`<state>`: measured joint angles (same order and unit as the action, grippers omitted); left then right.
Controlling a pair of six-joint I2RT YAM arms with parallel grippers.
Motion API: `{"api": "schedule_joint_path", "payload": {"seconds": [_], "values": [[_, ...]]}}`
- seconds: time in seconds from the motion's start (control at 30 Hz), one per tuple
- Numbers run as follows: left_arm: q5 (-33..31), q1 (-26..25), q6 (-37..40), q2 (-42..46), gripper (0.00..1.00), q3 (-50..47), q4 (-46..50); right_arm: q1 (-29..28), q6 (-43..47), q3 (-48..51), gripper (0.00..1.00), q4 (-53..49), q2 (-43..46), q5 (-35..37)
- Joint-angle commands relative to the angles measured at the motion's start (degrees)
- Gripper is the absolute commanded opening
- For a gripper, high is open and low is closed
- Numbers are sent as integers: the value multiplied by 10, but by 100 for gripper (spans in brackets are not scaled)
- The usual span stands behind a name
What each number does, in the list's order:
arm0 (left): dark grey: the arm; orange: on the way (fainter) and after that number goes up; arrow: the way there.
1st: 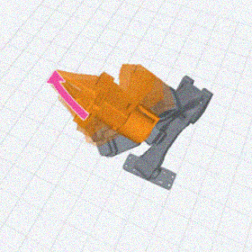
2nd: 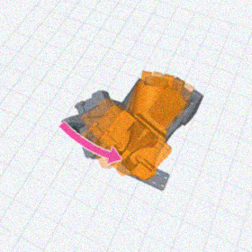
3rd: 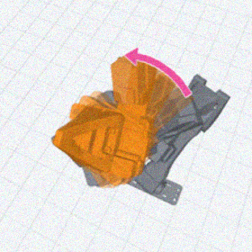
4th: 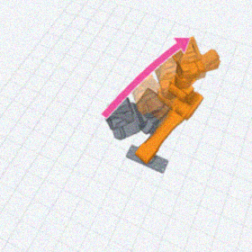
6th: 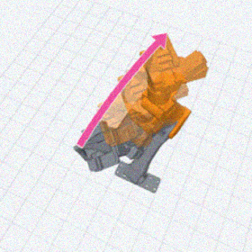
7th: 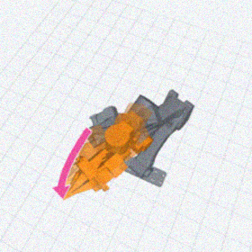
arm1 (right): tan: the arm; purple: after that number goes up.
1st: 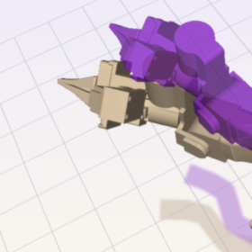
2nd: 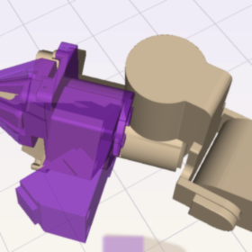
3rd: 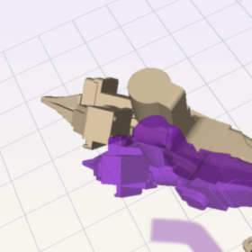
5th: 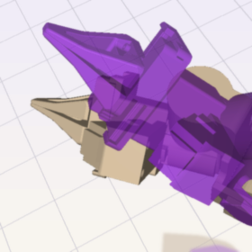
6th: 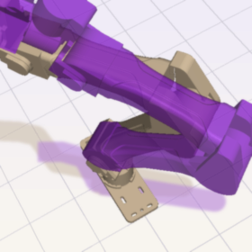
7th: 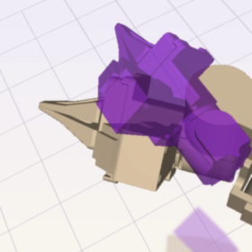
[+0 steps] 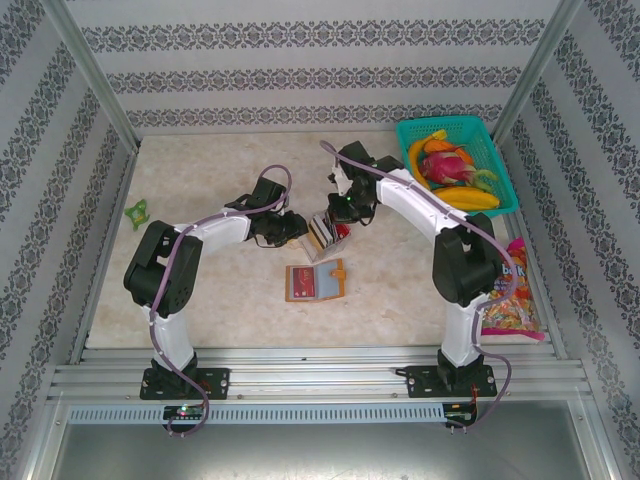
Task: Put the credit cards into the card holder
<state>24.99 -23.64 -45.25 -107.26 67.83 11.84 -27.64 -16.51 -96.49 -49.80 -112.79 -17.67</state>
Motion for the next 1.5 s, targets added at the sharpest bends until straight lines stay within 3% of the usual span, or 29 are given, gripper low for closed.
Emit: {"api": "schedule_joint_path", "payload": {"seconds": [0.0, 0.27, 0.3, 0.47, 0.6, 0.9, 1.27, 1.4, 1.47], "values": [[0, -7, 3, 8, 35, 1, 6, -9, 31, -33, 0, -36, -31, -20], [2, -8, 3, 4, 35, 5, 8, -14, 33, -69, 1, -55, -69, -1], [3, -7, 3, 3, 35, 6, 8, -15, 30, -69, 8, -52, -71, 1], [3, -7, 5, 3, 35, 7, 10, -14, 6, -46, 11, -21, -41, 32], [3, -7, 3, 2, 35, 5, 6, 3, -15, -15, 26, 21, -10, 11], [-12, -6, -1, 3, 36, -9, 6, -12, 3, -12, 38, 19, -13, 15], [-1, -5, -18, -18, 36, -19, -22, -47, 29, -55, 46, -11, -82, 100], [0, -6, -19, -26, 35, -20, -25, -65, 30, -58, 48, -20, -96, 193], [-2, -6, -19, -29, 34, -21, -26, -71, 31, -55, 41, -18, -97, 227]]}}
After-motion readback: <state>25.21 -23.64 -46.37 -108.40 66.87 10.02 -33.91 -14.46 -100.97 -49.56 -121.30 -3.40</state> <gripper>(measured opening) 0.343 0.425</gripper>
